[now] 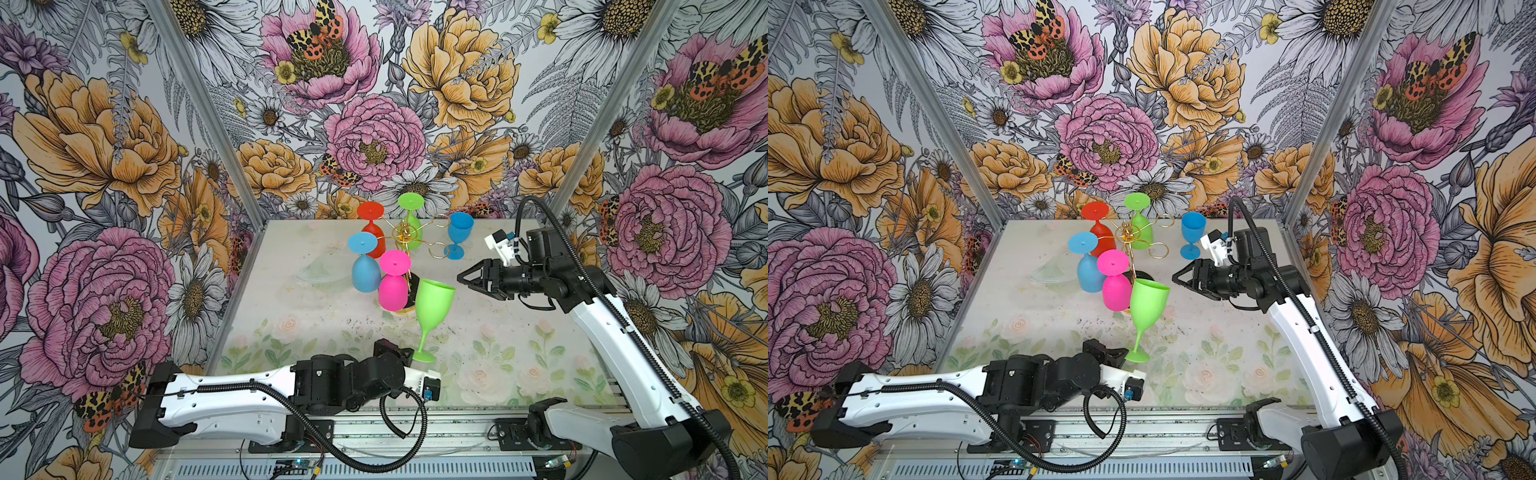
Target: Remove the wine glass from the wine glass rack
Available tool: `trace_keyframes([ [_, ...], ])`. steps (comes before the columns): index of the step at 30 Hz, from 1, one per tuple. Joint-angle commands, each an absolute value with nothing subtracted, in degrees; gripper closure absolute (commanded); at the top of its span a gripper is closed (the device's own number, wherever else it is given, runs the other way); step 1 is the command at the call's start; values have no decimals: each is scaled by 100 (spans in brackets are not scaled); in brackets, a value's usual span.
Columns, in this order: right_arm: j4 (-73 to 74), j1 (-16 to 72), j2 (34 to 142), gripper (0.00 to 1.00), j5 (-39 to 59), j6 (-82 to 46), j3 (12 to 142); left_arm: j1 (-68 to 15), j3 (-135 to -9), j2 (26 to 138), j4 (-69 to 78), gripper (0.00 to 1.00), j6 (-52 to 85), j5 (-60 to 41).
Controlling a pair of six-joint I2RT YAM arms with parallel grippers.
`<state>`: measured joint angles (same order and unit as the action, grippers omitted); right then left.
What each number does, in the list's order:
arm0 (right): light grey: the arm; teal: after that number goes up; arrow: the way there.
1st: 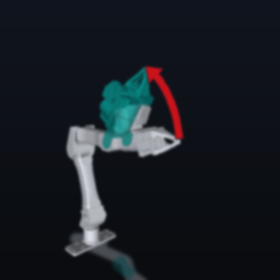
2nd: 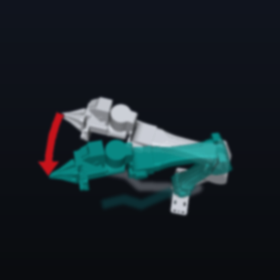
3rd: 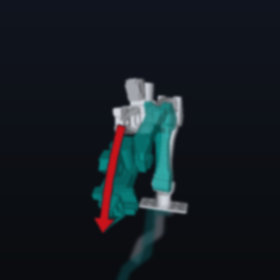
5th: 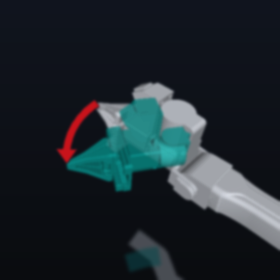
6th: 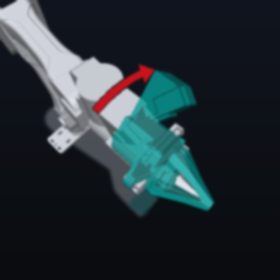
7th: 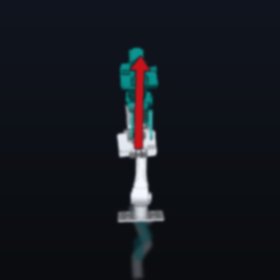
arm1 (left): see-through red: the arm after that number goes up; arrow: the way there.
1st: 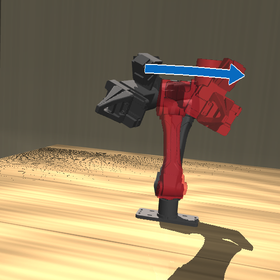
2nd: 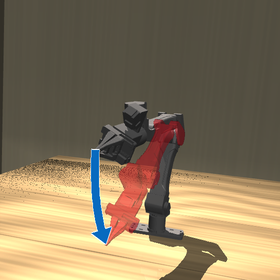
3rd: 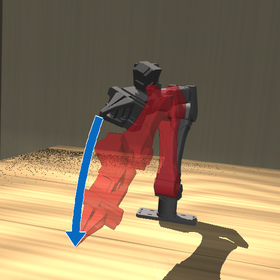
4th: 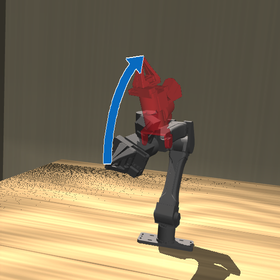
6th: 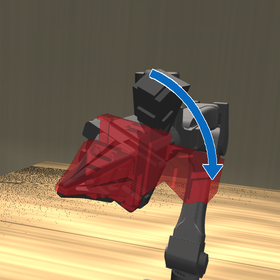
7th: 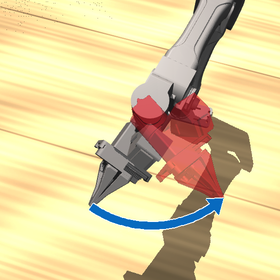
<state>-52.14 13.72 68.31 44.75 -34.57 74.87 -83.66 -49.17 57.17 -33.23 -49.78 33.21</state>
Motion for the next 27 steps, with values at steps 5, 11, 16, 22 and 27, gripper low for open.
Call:
trace_keyframes([
  [5, -5282, 1704, 6956, 44, 4562, -3322, 7707, -8465, -4590, 5845, -3096, 100, -5884, 4123],
  [11, -5325, 1919, 7032, 48, 4540, -3233, 7568, -8464, -4453, 5926, -2719, 100, -6302, 4432],
  [16, -5403, 1923, 7031, 50, 4476, -3125, 7478, -8466, -4318, 5865, -2409, 100, -6660, 4564],
  [22, -5534, 1927, 7062, 53, 4350, -2982, 7445, -8463, -4137, 5978, -2119, 100, -7145, 4822],
  [27, -5568, 1944, 7099, 58, 4372, -2939, 7333, -8441, -3983, 6034, -1597, 100, -7525, 5013],
])
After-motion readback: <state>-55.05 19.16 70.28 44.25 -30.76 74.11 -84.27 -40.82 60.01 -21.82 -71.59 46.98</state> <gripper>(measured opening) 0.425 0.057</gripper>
